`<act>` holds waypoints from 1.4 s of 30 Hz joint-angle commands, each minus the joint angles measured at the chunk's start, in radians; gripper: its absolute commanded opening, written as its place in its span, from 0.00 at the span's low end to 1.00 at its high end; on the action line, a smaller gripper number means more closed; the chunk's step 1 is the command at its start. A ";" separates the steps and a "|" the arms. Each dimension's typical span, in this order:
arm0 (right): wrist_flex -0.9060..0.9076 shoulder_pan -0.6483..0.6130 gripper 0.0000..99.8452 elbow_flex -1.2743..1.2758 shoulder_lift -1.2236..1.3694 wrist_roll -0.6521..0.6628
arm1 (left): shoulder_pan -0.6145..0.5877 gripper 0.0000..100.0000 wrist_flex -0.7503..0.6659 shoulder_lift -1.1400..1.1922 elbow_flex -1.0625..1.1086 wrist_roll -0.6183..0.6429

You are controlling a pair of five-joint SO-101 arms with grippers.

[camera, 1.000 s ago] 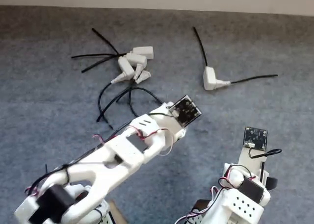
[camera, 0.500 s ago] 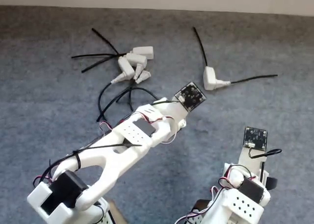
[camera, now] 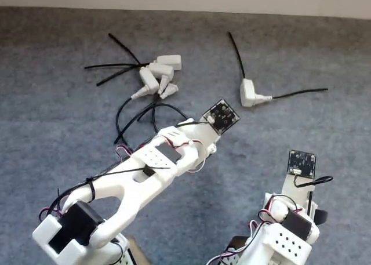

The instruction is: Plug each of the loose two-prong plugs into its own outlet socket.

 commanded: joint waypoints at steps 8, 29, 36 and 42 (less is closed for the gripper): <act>-0.030 -0.012 0.43 0.031 -0.005 0.003 | 0.013 0.01 -0.101 -0.015 0.039 -0.003; -0.030 -0.012 0.43 0.031 -0.005 0.003 | 0.012 0.01 -0.101 -0.016 0.039 -0.003; -0.030 -0.012 0.43 0.031 -0.005 0.003 | 0.005 0.01 -0.101 -0.015 0.042 -0.003; -0.030 -0.012 0.43 0.031 -0.005 0.003 | -0.028 0.01 -0.104 -0.012 0.044 -0.003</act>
